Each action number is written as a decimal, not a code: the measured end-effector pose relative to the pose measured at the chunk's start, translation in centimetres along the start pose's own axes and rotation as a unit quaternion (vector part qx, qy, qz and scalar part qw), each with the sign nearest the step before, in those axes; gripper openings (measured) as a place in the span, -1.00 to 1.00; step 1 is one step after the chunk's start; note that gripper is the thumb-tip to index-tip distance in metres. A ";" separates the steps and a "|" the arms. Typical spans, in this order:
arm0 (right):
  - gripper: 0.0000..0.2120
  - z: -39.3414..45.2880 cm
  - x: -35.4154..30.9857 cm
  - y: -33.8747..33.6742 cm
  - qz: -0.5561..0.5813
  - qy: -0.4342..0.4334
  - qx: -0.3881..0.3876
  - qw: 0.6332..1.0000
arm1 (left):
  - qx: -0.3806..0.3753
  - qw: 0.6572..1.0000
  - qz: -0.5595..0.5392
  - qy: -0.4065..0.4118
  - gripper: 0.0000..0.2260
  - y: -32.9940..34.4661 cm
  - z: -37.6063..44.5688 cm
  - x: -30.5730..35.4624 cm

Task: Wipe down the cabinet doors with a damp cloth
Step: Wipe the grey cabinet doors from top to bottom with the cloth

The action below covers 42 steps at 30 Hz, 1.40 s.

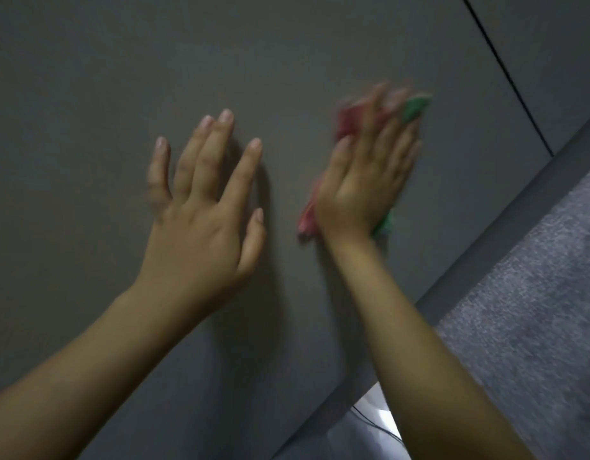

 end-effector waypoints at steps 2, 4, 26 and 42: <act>-0.50 -3.2 -0.4 0.0 0.015 -0.139 -0.071 0.988 | -0.005 1.000 -0.003 0.003 -0.45 0.1 0.1 -0.2; -0.49 -2.7 3.2 -0.3 0.006 -0.151 -0.089 0.984 | -0.006 1.000 -0.014 -0.001 -0.46 0.2 0.3 -0.2; -0.48 -9.1 8.0 -0.1 0.033 0.270 -0.029 0.962 | -0.037 0.999 -0.031 0.000 -0.48 0.6 -1.5 0.9; -0.47 -17.5 8.8 0.7 0.059 0.409 -0.054 0.909 | -0.090 0.996 -0.025 0.007 -0.47 3.1 -5.9 1.7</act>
Point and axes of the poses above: each hand's wrist, its own z-axis towards the middle knuckle, its own y-axis out of the palm, x = y × z, the point moved 3 cm from there along z, towards the middle knuckle, and after that the axes turned 4 degrees about -z, right-handed, at the moved point
